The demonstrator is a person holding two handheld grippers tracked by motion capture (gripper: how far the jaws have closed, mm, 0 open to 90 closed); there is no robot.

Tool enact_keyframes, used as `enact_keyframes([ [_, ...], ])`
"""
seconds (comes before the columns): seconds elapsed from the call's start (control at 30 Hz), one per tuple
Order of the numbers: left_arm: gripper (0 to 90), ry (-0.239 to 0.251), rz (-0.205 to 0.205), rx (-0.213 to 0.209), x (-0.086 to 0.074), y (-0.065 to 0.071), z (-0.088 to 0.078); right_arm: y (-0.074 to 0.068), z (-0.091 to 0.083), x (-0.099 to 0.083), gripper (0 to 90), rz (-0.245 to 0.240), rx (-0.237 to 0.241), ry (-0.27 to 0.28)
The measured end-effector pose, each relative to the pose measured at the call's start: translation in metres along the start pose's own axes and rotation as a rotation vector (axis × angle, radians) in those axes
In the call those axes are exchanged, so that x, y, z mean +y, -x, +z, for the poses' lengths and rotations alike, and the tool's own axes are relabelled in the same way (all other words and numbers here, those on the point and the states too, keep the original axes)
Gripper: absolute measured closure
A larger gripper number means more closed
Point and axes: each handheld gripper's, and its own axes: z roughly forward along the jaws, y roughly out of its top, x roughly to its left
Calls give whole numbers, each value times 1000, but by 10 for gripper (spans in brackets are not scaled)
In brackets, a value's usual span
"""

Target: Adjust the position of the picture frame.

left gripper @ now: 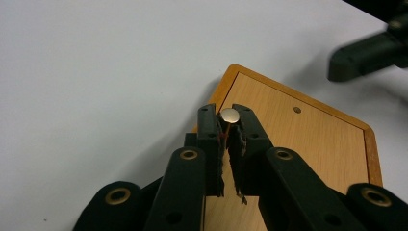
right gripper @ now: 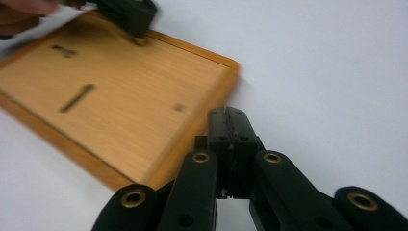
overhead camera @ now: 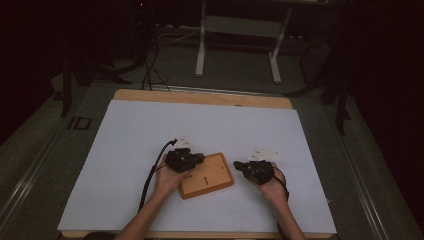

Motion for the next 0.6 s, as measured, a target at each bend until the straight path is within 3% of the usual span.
enact_keyframes([
  [0.07, 836, 0, -1, -2, 0, 0, 0, 3, 1, -3, 900, 15, -1, -15],
  [0.1, 836, 0, -2, 0, 0, 0, 0, 0, 5, -6, 900, 12, 11, -46],
  [0.27, 835, 1, -4, -4, 1, 0, 1, -7, 10, -9, 900, -2, 32, -91],
  [0.6, 834, -10, 13, -27, 7, 5, 8, -7, 6, -15, 900, 19, 53, -126],
])
